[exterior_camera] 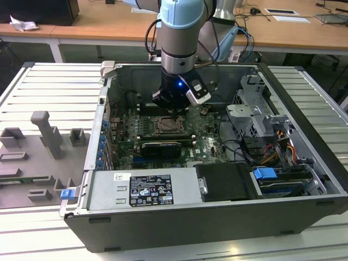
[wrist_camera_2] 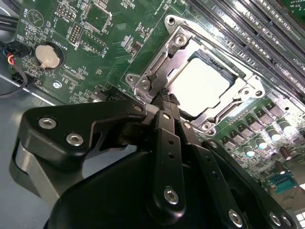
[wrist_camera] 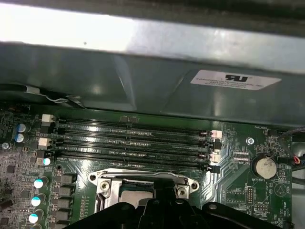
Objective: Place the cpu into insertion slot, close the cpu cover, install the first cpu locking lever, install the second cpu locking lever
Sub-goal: 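Install the second cpu locking lever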
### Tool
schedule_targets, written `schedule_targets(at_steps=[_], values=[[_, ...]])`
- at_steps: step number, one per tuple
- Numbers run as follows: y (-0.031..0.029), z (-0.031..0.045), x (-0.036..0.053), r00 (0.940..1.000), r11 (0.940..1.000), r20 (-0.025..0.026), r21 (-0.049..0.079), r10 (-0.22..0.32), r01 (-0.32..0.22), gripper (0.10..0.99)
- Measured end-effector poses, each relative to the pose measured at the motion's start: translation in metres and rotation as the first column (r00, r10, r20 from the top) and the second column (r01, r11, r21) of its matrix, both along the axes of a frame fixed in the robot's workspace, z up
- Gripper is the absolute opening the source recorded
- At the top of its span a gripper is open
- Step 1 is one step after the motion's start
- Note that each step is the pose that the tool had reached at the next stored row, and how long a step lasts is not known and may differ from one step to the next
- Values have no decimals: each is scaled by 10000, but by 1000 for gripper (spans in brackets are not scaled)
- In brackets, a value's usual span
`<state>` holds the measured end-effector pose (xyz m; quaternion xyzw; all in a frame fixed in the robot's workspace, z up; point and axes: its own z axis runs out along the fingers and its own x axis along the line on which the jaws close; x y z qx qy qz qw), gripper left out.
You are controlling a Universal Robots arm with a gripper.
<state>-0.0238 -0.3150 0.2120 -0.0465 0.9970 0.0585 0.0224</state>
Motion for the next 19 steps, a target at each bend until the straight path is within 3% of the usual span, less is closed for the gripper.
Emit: schedule_targets(at_steps=[3, 7, 19], values=[[-8, 8, -1, 10000, 10000, -3, -5, 0, 0, 106], [-8, 89, 0, 10000, 10000, 0, -2, 0, 0, 106], [-64, 119, -1, 10000, 10000, -1, -14, -2, 2, 106]])
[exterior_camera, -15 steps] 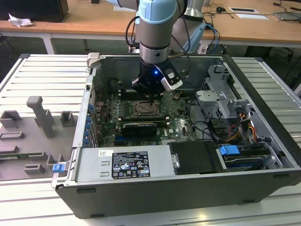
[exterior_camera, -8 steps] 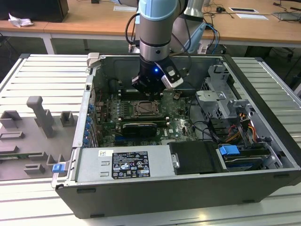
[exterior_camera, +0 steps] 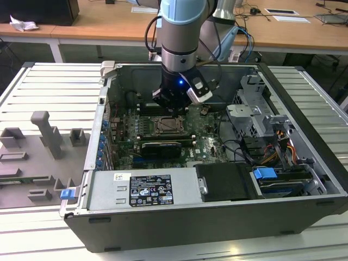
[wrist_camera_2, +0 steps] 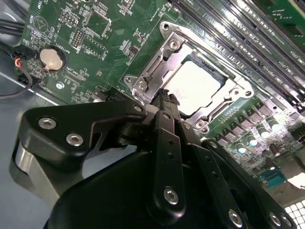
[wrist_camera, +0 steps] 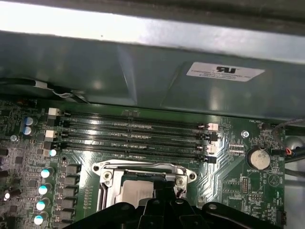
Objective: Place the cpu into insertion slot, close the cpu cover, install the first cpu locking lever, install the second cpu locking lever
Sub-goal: 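Install the second cpu locking lever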
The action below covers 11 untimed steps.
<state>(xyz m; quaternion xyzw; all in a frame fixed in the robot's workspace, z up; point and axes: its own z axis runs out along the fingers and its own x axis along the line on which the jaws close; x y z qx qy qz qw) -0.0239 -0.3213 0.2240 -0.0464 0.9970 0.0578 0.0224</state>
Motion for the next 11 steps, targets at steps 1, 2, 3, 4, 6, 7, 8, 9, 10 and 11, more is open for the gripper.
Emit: schedule_targets(at_steps=[1, 2, 3, 4, 6, 7, 8, 9, 10, 11], values=[[-1, 22, 0, 10000, 10000, 0, 0, 0, 0, 106], [-1, 45, 1, 10000, 10000, 1, 1, 2, -2, 106], [-2, 73, 1, 10000, 10000, 1, 1, 2, -2, 106], [-3, 93, 0, 10000, 10000, 0, 0, 2, -2, 106], [-4, 114, 1, 10000, 10000, 0, 0, 2, -2, 106], [-9, 117, 1, 10000, 10000, 1, 2, 4, -4, 106], [-15, 118, 1, 10000, 10000, 1, 2, 4, -4, 106], [-43, 118, 1, 10000, 10000, 1, 2, 3, -3, 106], [-61, 118, 1, 10000, 10000, 0, 2, 3, -3, 106], [-75, 118, 1, 10000, 10000, 0, 0, 2, -2, 106]])
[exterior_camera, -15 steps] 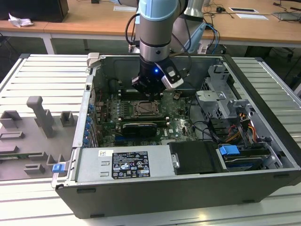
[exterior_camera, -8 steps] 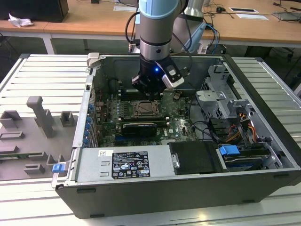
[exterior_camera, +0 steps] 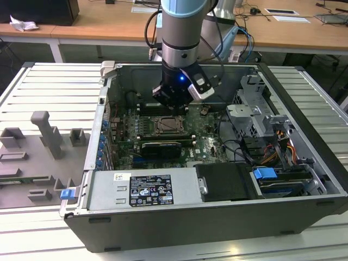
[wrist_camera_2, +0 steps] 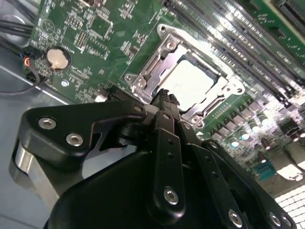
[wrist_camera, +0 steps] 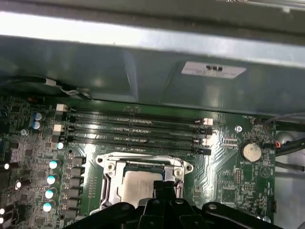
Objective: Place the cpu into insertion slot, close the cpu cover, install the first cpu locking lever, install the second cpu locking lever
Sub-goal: 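Install the second cpu locking lever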
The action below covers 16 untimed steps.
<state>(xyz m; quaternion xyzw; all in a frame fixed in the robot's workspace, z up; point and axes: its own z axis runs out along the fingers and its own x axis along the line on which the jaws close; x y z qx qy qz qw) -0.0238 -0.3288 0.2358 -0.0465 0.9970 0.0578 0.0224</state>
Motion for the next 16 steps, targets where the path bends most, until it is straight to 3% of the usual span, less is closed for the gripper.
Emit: schedule_targets(at_steps=[2, 4, 5, 6, 7, 10, 13, 14, 16], values=[[-35, -1, 0, 10000, 10000, 1, 2, 0, 0, 106], [-106, 0, -1, 10000, 10000, -5, 0, -1, 1, 106], [-130, 0, 0, 10000, 10000, -25, 0, 0, 0, 106], [-156, 0, 0, 10000, 10000, -92, 1, 1, -1, 106], [-167, -1, 0, 9999, 10000, -121, 1, 0, 0, 106], [-224, -4, 0, 9999, 10000, -122, 7, -1, 1, 106], [-425, -13, 0, 9999, 10000, -123, 18, 1, 0, 106], [-461, -15, -3, 9999, 10000, -122, 19, 1, -1, 106], [-473, -20, -60, 9999, 10000, -122, 30, 12, -12, 106]])
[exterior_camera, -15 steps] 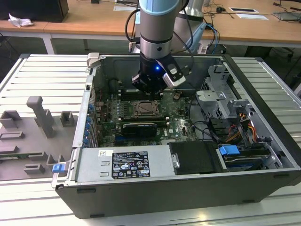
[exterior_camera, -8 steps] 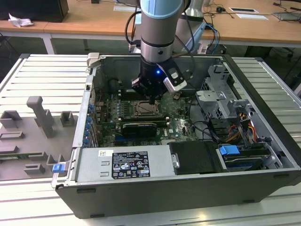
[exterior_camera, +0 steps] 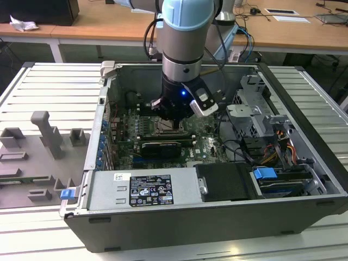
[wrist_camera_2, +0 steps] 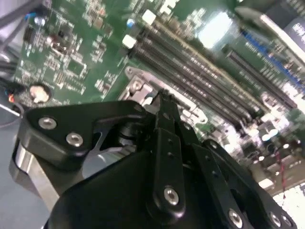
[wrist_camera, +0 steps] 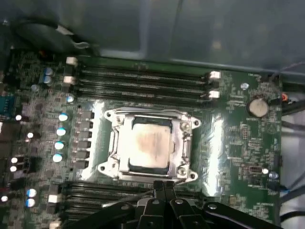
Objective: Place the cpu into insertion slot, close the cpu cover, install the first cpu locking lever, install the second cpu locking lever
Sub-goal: 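Install the second cpu locking lever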
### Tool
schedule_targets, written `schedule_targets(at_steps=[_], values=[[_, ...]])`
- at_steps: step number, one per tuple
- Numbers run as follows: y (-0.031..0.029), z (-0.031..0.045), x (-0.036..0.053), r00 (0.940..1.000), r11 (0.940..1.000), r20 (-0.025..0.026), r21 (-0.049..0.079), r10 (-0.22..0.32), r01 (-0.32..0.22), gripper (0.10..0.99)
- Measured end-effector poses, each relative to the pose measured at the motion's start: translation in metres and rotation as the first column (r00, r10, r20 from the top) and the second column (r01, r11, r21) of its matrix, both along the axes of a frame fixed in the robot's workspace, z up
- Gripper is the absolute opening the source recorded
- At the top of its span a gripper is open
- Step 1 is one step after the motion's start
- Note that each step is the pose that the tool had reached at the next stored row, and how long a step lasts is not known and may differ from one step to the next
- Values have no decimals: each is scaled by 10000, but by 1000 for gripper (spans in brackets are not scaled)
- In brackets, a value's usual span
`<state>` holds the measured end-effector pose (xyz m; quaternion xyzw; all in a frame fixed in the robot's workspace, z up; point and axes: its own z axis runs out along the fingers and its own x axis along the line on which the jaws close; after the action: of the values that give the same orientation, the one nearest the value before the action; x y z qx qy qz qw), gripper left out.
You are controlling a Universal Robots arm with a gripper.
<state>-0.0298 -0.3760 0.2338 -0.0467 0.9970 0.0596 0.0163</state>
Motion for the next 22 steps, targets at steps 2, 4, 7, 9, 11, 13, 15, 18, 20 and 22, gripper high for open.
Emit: schedule_targets(at_steps=[2, 4, 7, 9, 11, 13, 15, 18, 20, 22], values=[[-7, -7, -108, 10000, 10000, 0, 29, 16, -16, 106], [-9, -18, -185, 10000, 10000, 0, 47, 25, -25, 106], [-11, -76, -234, 10000, 10000, 0, 79, 56, -56, 106], [-11, -119, -239, 10000, 9999, 0, 81, 79, -79, 106], [-12, -148, -250, 10000, 9999, -1, 126, 94, -94, 106], [-22, -151, -275, 10000, 9990, 3, 428, 98, -98, 106], [-53, -152, -321, 9999, 9975, 9, 704, 101, -101, 106], [-143, -153, -341, 10000, 9943, 14, 1062, 98, -99, 106], [-167, -152, -341, 10000, 9938, 13, 1105, 97, -98, 106], [-194, -153, -342, 10000, 9937, 13, 1115, 98, -98, 106]])
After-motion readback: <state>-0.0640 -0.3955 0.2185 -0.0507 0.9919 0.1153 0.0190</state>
